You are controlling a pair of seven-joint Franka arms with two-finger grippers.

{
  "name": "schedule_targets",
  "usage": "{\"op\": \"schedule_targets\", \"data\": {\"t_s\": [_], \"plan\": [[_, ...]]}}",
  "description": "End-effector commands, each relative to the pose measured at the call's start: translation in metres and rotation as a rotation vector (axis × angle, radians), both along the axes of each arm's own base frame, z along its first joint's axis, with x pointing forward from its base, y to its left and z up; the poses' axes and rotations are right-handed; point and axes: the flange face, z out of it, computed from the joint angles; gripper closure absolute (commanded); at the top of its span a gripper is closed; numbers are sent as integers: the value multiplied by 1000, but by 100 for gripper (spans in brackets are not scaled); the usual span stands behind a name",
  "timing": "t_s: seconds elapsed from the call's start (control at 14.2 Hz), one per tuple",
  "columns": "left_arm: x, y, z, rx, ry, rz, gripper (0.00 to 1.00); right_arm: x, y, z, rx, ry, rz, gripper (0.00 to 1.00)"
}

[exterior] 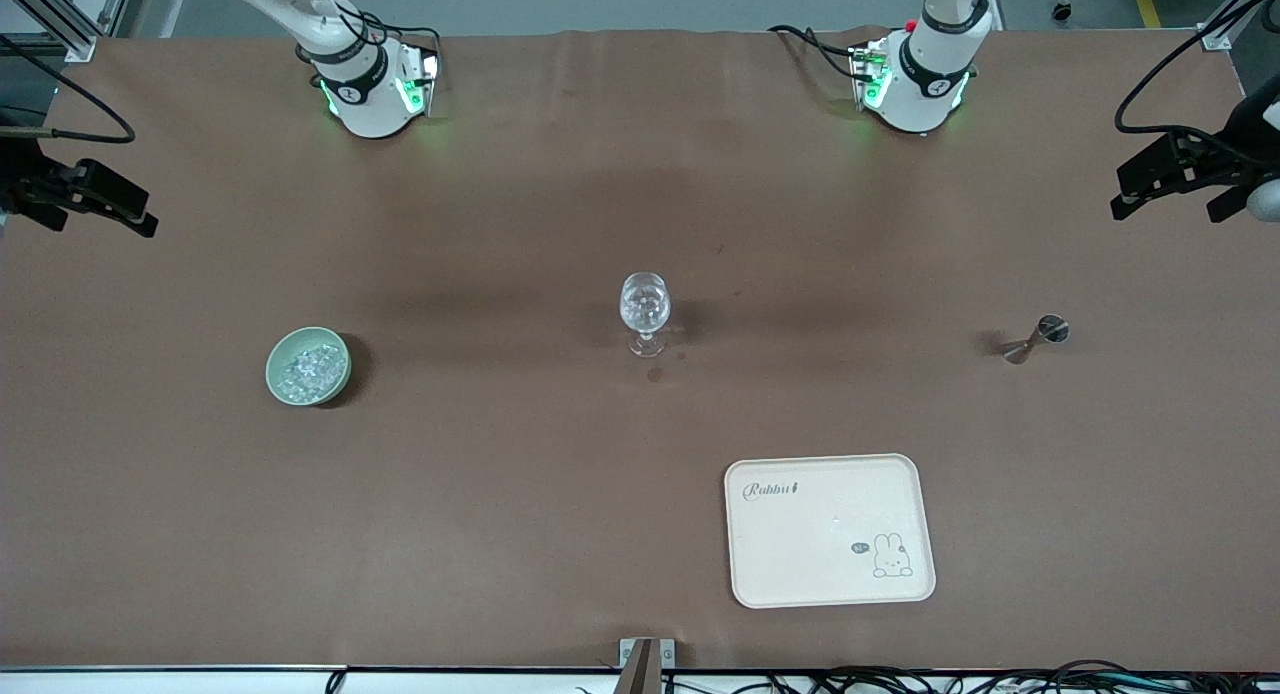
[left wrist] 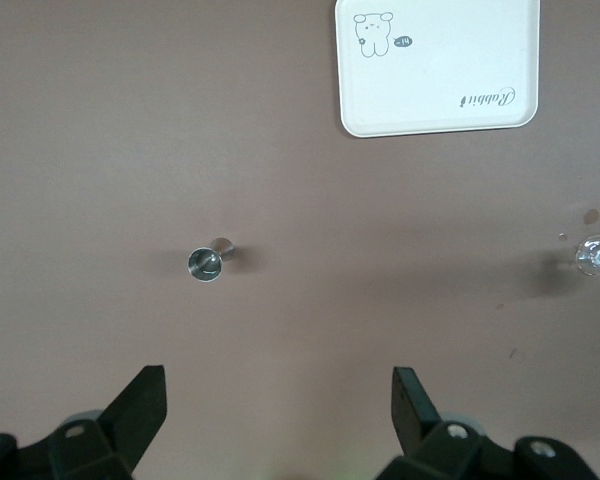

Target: Pour wine and add ice with both arms

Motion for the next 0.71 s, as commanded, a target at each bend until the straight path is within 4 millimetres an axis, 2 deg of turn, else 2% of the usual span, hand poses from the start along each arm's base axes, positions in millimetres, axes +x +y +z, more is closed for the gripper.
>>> {"op": "schedule_targets", "data": {"t_s": [0.0,0.35,0.64], "plan": [[-1,1,2,12,-3,4,1,-6,1,5,2,-2,10,0],[0,0,2,9,-3,4,0,-7,1,5,2,0,11,0],[0,9,-4,16,15,32,0,-4,2,2,7,0,9,0]]}}
